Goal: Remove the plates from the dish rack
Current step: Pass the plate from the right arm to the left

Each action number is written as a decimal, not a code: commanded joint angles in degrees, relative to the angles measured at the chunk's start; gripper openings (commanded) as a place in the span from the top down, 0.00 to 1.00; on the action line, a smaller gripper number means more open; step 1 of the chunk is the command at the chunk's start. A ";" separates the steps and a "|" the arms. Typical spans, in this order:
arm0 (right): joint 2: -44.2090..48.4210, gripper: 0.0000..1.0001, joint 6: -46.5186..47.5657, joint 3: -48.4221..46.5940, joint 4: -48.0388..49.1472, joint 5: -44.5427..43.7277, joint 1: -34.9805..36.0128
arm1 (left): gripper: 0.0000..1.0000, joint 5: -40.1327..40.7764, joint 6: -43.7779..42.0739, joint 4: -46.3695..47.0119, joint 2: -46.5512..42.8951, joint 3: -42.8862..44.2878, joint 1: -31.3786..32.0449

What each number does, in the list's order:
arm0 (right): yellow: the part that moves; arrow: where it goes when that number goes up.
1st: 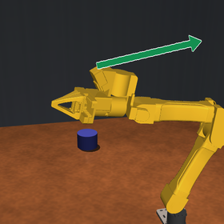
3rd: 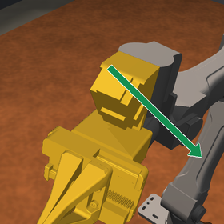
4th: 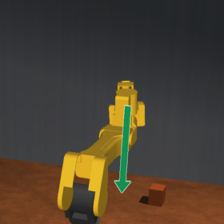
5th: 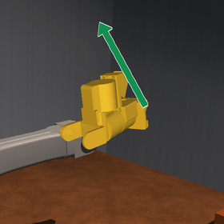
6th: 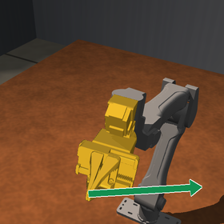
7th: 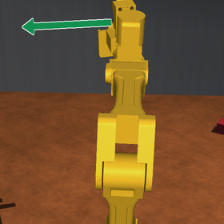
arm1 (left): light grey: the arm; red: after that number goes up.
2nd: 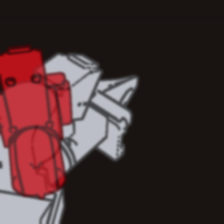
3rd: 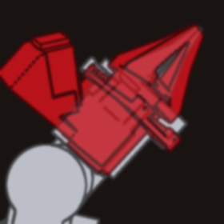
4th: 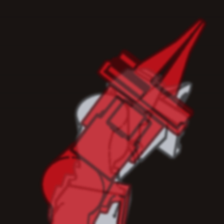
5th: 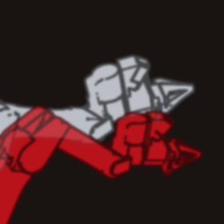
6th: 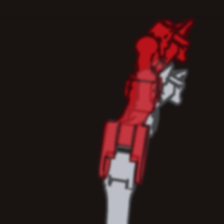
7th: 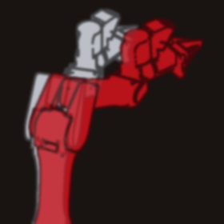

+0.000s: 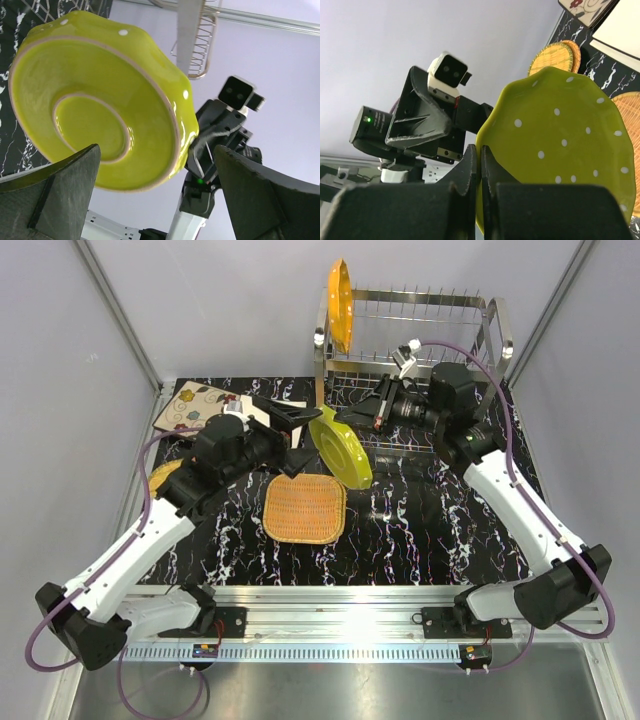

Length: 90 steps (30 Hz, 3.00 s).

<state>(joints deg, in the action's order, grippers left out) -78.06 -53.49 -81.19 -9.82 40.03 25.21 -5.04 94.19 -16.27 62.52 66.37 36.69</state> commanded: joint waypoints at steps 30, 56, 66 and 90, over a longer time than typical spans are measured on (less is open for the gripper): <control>5.02 1.00 40.02 -1.60 -10.47 -0.65 14.33 | 0.06 -7.18 1.17 -1.49 1.29 -8.18 -0.04; 10.29 1.00 82.85 7.35 -18.65 -19.56 28.49 | 1.00 -13.94 -8.58 28.20 3.13 -20.47 -0.30; 16.53 0.13 82.69 8.50 -21.64 -18.15 25.51 | 1.00 -18.43 -25.52 34.90 7.09 -20.75 -0.30; 26.91 0.00 53.85 19.49 -12.32 -5.75 -9.30 | 1.00 -28.53 -41.99 44.31 40.11 -3.37 9.45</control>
<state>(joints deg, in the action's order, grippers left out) -52.10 3.84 -61.98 -26.04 32.58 17.69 -29.69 52.90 16.91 101.03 56.07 45.36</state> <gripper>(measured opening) 0.993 0.296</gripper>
